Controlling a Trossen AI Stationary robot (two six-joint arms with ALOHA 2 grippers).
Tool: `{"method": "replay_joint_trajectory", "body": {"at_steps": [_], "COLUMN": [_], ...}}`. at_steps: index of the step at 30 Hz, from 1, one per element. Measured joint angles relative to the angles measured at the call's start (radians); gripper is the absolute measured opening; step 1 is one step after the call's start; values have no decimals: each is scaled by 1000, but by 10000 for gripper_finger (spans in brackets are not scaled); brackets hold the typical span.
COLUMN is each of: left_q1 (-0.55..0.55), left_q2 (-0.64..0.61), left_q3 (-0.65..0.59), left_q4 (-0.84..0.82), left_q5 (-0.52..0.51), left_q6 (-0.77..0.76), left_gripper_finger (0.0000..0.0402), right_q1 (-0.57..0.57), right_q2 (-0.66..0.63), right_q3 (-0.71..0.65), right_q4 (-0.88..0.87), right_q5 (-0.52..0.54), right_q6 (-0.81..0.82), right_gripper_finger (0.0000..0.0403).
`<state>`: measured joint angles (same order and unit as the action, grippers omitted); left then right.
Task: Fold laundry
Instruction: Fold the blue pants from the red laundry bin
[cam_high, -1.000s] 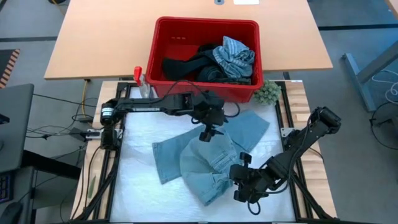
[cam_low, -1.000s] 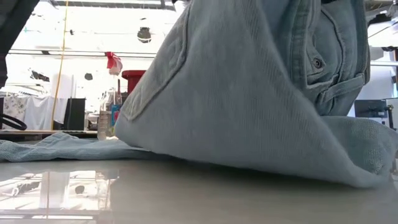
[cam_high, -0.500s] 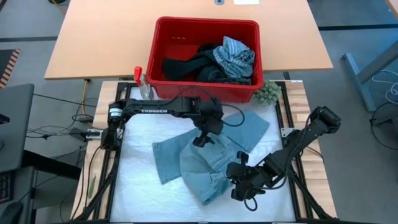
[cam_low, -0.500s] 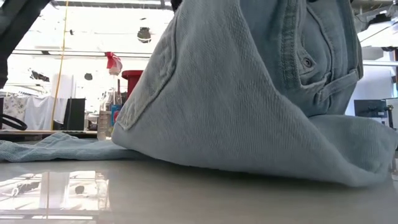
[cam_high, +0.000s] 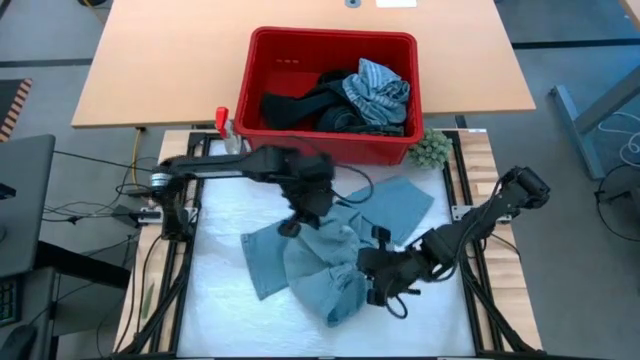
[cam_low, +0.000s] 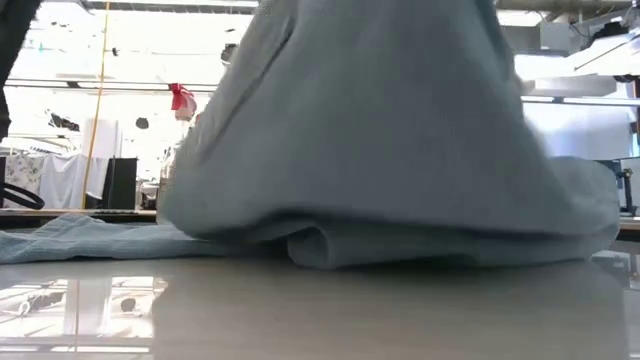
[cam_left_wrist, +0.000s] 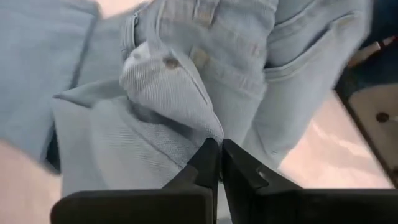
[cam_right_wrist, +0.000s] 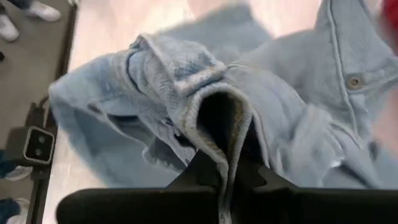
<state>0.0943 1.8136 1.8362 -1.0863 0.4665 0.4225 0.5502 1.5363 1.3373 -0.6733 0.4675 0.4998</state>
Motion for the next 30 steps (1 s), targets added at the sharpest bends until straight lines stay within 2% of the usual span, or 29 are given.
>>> {"method": "replay_joint_trajectory", "body": {"at_steps": [4, 11, 14, 17, 20, 24, 27, 30], "left_q1": [-4, -66, -123, -207, -318, -455, -533, -593], "left_q2": [-142, -342, -415, -488, -571, -656, -664, -647], "left_q3": [0, 0, -37, -135, -289, -553, -736, -860], "left_q4": [-21, -53, -84, -82, -11, 264, 525, 719], "left_q5": [-49, -185, -267, -326, -387, -438, -479, -478], "left_q6": [-71, -243, -333, -449, -584, -781, -887, -963], "left_gripper_finger": [0, 0, 0, 0, 0, 0, 2, 20], "right_q1": [-59, -179, -206, -221, -227, -232, -218, -202], "right_q2": [-36, -10, 13, 34, 48, 89, 140, 196], "right_q3": [77, 277, 383, 475, 503, 484, 460, 458], "right_q4": [46, 90, 44, -84, -230, -368, -419, -431], "right_q5": [-19, -259, -331, -383, -438, -566, -579, -580], "right_q6": [-204, -737, -869, -867, -783, -629, -590, -585], "right_gripper_finger": [29, 29, 29, 29, 29, 29, 29, 29]}}
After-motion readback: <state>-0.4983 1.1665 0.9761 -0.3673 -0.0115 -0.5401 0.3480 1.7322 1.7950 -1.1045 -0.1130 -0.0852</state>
